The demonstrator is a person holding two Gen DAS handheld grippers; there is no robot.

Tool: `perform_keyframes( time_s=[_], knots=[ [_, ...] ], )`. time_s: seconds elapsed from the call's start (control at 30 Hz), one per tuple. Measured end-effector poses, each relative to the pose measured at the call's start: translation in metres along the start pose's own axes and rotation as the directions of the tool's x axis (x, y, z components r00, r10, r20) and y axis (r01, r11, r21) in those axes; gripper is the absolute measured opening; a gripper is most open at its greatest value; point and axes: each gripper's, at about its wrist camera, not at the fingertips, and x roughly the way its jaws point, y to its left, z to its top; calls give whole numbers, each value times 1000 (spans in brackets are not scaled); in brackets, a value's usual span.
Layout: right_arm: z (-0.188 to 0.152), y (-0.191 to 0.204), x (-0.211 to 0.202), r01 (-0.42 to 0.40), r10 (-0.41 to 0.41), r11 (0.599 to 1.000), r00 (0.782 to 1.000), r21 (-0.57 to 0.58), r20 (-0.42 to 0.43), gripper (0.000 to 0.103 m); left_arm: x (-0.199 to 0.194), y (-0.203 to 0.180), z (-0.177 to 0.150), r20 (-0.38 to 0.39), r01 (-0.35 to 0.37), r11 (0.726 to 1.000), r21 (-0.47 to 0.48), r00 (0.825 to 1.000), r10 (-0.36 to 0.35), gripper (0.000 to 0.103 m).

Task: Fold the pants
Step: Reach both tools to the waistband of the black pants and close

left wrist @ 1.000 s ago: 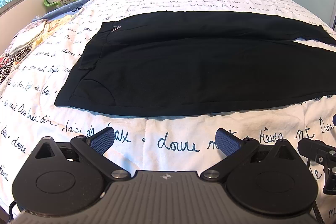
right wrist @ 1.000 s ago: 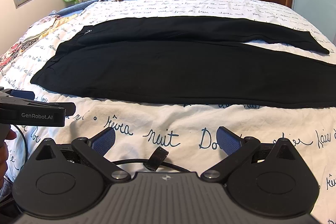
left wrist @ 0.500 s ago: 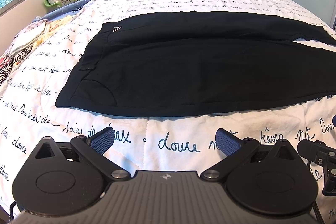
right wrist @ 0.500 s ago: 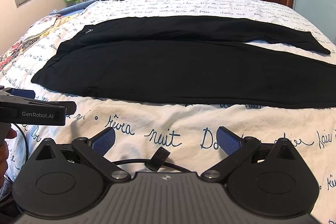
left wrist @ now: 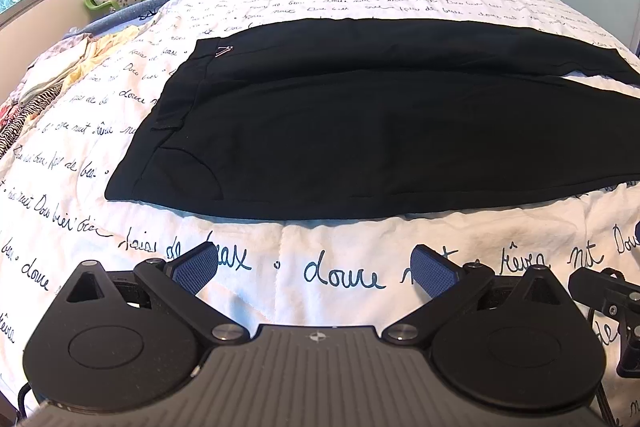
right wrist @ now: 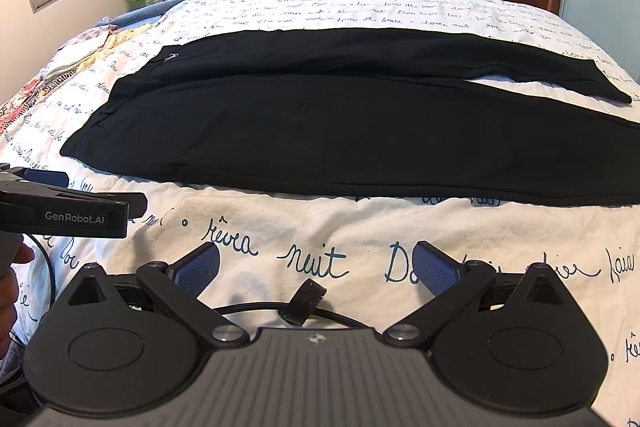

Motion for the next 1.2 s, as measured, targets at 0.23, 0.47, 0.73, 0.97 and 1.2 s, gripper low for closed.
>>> perform_keyframes(
  time_s=[0.23, 0.47, 0.73, 0.97, 1.2],
  knots=[
    [18, 4, 1, -67, 69, 994, 998, -85, 14, 103, 3, 8, 6, 25, -10, 1000, -1, 1000, 10, 102],
    [91, 27, 17, -161, 232, 897, 964, -412, 129, 103, 4, 41, 34, 111, -76, 996, -41, 991, 81, 102],
    [210, 33, 132, -368, 399, 847, 917, -384, 1, 103, 29, 96, 82, 100, -141, 983, -120, 983, 153, 102],
    [268, 53, 249, -361, 347, 816, 930, -452, -117, 103, 56, 128, 116, 71, -143, 967, -210, 985, 160, 102],
    [303, 59, 323, -374, 344, 805, 927, -461, -151, 90, 85, 122, 144, 53, -158, 973, -170, 984, 170, 102]
  ],
)
